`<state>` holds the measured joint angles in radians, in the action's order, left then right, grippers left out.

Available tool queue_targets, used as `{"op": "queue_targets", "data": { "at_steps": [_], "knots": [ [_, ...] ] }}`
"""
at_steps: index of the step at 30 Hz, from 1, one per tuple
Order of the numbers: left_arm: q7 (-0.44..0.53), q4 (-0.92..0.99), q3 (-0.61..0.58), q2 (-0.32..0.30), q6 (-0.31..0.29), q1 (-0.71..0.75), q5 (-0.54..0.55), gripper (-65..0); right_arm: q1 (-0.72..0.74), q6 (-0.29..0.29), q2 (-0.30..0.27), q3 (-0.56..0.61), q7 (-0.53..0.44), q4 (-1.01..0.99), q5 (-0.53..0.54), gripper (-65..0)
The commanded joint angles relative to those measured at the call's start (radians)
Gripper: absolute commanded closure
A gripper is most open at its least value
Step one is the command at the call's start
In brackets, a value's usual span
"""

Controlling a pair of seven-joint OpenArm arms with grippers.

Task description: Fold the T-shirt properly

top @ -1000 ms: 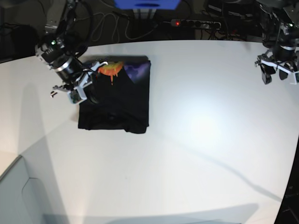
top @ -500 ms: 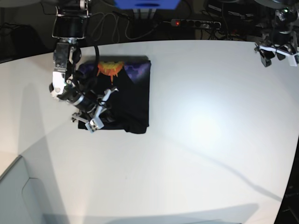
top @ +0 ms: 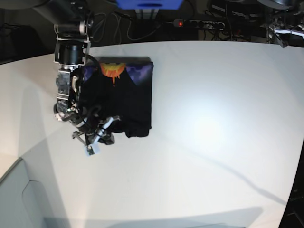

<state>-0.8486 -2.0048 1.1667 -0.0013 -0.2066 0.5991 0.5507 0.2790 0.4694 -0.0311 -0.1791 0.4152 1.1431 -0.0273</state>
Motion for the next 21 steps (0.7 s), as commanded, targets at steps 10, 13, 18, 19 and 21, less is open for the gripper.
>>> {"op": "queue_targets", "data": {
  "at_steps": [10,13,18,19,21],
  "knots": [
    [0.019,-0.012,0.051,0.053,-0.001,0.037,0.006,-37.5,-0.142,-0.074,-0.062,-0.090,-0.019,0.414,0.020,0.0],
    [0.019,-0.012,0.043,0.082,-0.001,0.038,0.006,-37.5,-0.266,-0.074,-0.072,-0.155,0.014,0.536,0.023,0.0],
    [0.002,-0.011,0.042,0.093,-0.096,0.038,-0.004,-26.8,-0.479,-0.073,-0.072,-0.247,0.012,0.677,0.023,0.0],
    [-0.016,-0.009,0.043,0.091,-0.124,0.041,-0.004,-21.5,-0.521,-0.073,-0.072,-0.260,0.012,0.700,0.023,0.0],
    [-0.051,-0.009,0.045,0.085,-0.155,0.041,-0.005,-10.0,-0.616,-0.071,-0.069,-0.299,0.012,0.746,0.025,-0.1]
  ]
}}
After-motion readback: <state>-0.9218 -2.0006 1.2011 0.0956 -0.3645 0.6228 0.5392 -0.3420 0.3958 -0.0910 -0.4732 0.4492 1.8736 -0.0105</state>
